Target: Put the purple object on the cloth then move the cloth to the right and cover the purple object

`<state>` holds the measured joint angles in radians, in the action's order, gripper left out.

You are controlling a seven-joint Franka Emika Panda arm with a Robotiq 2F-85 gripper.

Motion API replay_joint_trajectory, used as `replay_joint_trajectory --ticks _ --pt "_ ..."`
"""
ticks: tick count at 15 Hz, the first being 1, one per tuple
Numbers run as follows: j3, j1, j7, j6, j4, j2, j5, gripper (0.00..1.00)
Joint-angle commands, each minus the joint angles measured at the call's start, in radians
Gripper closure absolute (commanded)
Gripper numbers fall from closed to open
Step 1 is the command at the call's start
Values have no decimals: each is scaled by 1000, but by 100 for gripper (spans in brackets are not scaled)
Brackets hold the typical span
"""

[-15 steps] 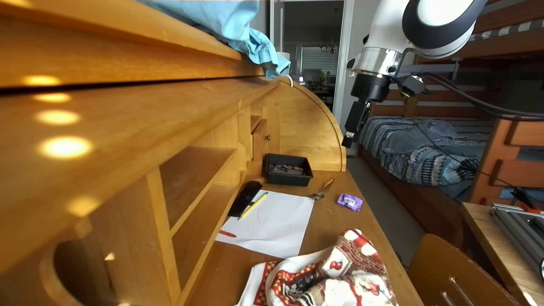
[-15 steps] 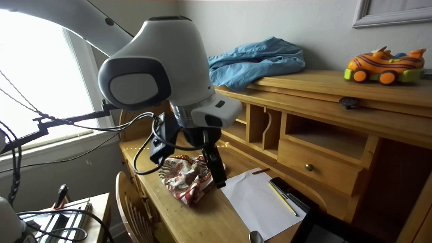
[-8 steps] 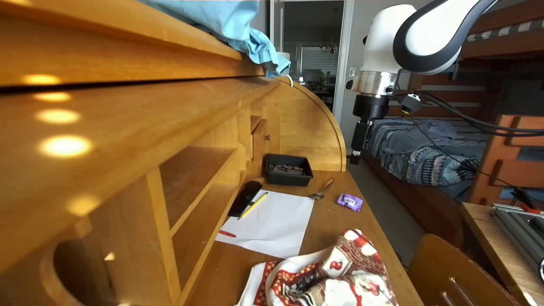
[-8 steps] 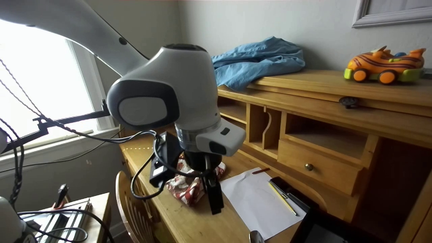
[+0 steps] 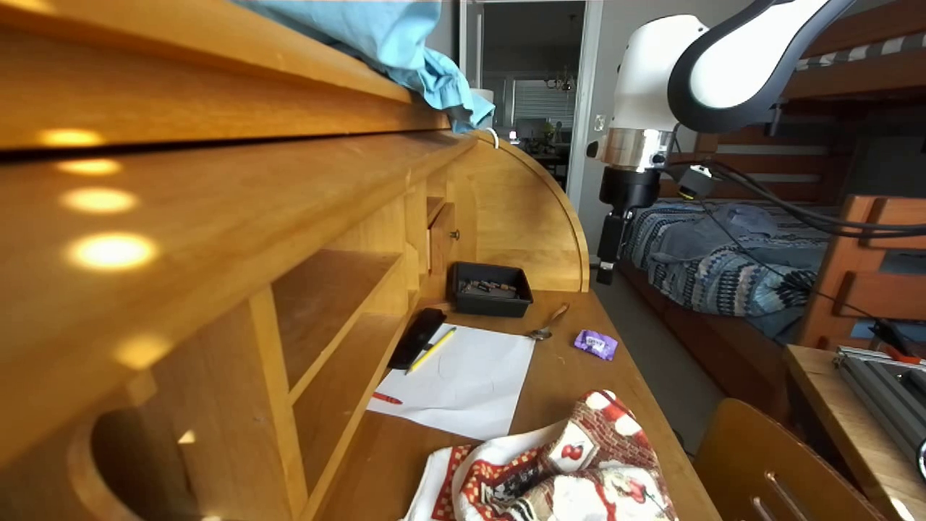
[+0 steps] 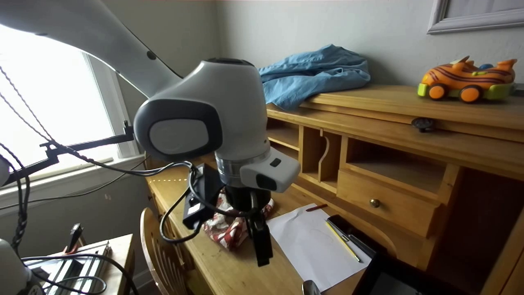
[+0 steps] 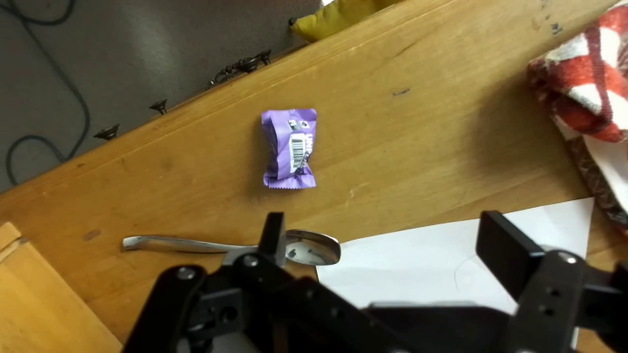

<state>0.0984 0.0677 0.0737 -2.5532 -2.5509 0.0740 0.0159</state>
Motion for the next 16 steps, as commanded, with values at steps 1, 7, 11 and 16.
replay_joint_trajectory --ticks 1,7,11,16 --pt "-9 10 1 -11 -2 -34 -79 0" --pt "-3 10 37 -78 -2 -128 -33 0" --pt "10 21 9 -217 3 -224 -65 0" --pt "-6 44 39 -305 19 -325 -13 0"
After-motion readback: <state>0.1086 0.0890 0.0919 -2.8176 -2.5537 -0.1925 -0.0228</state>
